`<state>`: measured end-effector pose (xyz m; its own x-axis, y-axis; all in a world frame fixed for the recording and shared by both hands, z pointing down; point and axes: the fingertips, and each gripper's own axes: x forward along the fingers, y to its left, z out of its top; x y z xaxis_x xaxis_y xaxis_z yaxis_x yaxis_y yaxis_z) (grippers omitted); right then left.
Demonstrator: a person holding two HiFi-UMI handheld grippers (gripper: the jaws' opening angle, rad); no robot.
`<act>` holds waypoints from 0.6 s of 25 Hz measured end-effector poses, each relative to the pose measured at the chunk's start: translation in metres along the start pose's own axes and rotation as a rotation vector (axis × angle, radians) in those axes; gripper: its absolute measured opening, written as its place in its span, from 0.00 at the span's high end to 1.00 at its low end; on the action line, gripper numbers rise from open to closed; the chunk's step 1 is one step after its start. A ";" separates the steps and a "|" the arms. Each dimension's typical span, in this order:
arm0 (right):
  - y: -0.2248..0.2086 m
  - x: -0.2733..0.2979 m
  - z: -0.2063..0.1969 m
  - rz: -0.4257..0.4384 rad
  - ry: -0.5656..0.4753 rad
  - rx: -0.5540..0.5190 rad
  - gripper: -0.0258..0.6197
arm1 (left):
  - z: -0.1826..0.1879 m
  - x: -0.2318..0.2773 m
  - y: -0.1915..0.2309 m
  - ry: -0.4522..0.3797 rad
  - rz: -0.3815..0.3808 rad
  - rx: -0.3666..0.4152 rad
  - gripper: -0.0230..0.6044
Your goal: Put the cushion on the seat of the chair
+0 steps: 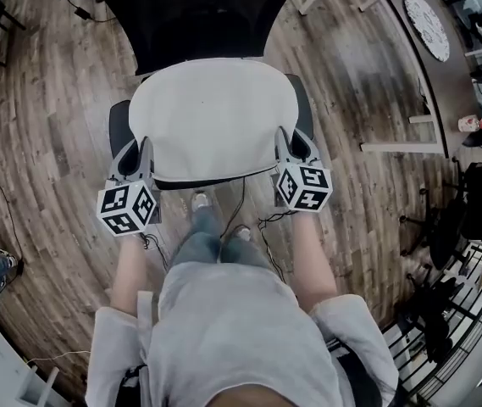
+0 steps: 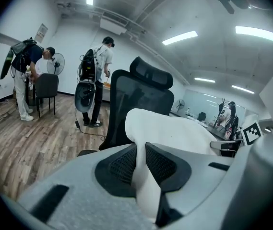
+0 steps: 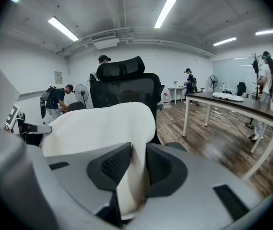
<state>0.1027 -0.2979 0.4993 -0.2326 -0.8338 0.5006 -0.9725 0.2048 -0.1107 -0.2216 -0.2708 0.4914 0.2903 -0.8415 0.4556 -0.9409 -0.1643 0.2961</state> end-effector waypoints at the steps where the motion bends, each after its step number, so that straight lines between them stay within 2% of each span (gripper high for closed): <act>1: -0.002 0.006 -0.005 -0.004 0.015 0.002 0.84 | -0.004 0.006 0.002 0.016 0.000 0.002 0.87; 9: -0.013 0.049 -0.046 -0.025 0.119 0.016 0.84 | -0.042 0.050 0.020 0.124 0.015 -0.009 0.87; 15: -0.019 0.082 -0.072 -0.025 0.174 0.024 0.84 | -0.068 0.079 0.034 0.170 0.028 -0.007 0.87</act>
<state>0.1031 -0.3331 0.6038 -0.2052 -0.7364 0.6446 -0.9784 0.1713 -0.1158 -0.2191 -0.3079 0.5950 0.2899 -0.7463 0.5992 -0.9480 -0.1379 0.2868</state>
